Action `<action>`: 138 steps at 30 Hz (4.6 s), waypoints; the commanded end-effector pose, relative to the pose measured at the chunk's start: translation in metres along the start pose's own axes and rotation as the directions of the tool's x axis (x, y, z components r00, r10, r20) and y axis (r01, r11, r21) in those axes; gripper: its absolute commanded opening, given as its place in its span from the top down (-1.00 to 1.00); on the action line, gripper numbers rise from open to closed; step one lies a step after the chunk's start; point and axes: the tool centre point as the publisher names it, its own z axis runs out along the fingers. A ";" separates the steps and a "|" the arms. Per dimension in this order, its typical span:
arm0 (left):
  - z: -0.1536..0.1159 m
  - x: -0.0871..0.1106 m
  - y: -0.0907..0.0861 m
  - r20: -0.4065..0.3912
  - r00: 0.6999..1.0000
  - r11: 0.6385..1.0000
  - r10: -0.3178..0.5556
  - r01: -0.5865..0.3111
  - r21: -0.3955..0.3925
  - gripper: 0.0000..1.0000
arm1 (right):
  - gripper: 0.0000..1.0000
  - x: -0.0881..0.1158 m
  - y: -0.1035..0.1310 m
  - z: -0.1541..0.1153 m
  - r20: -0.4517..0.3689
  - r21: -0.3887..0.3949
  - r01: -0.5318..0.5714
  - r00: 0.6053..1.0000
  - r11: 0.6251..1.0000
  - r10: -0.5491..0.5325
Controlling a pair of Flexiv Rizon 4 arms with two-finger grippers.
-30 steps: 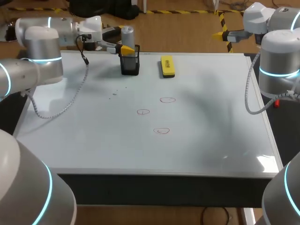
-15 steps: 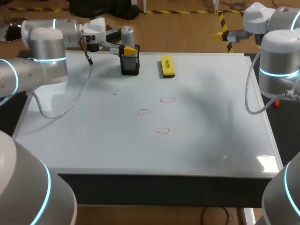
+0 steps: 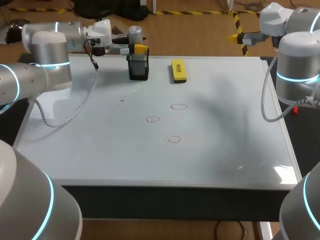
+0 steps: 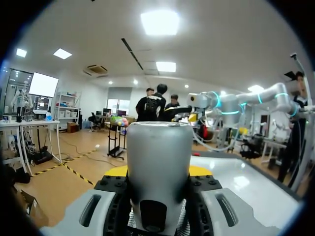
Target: Pick up the inspection probe, press it on each red-marked spot on the whiteboard one by one, put down the probe, pick up the eraser, and wipe off all the red marks.
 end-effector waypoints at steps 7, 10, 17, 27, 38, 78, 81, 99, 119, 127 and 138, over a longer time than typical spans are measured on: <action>-0.002 0.014 -0.027 0.013 0.998 0.998 0.057 -0.057 0.005 1.00 | -1.00 0.000 0.000 0.000 -0.001 0.001 0.000 1.000 1.000 0.000; -0.002 0.016 -0.036 0.012 0.997 0.998 0.070 -0.070 0.004 1.00 | -1.00 0.000 0.000 0.000 -0.001 0.001 0.000 1.000 1.000 0.000; -0.001 0.019 -0.057 0.006 0.996 0.996 0.086 -0.086 -0.005 1.00 | -1.00 0.000 0.000 0.000 -0.001 0.001 0.000 1.000 1.000 0.000; -0.004 0.027 -0.087 0.012 0.994 0.994 0.110 -0.110 -0.023 1.00 | -1.00 0.000 0.000 0.000 -0.001 0.001 0.000 1.000 1.000 0.000; -0.010 0.049 -0.118 0.013 0.989 0.988 0.148 -0.147 -0.036 1.00 | -1.00 0.000 0.000 0.000 -0.001 0.001 0.000 1.000 1.000 0.000; -0.170 0.066 -0.076 0.268 0.960 0.996 0.079 -0.066 -0.056 1.00 | -1.00 0.000 0.000 0.000 -0.001 0.001 0.000 1.000 1.000 0.000; -0.173 0.062 -0.071 0.266 0.961 0.996 0.076 -0.065 -0.053 1.00 | -1.00 0.000 0.000 0.000 -0.001 0.001 0.000 1.000 1.000 0.000; -0.174 0.063 -0.071 0.249 0.965 0.996 0.079 -0.068 -0.053 1.00 | -1.00 0.000 0.000 0.000 -0.001 0.001 0.000 1.000 1.000 0.000; -0.174 0.063 -0.071 0.249 0.965 0.996 0.079 -0.068 -0.053 1.00 | -1.00 0.025 0.030 0.029 -0.388 -0.011 0.316 0.873 0.949 -0.295; -0.174 0.063 -0.071 0.249 0.965 0.996 0.079 -0.068 -0.053 1.00 | -1.00 0.055 0.044 0.067 -0.630 -0.040 0.534 0.642 0.845 -0.436; -0.174 0.063 -0.071 0.249 0.965 0.996 0.079 -0.068 -0.053 1.00 | -1.00 0.101 0.045 0.117 -0.848 -0.235 0.778 0.128 0.582 -0.514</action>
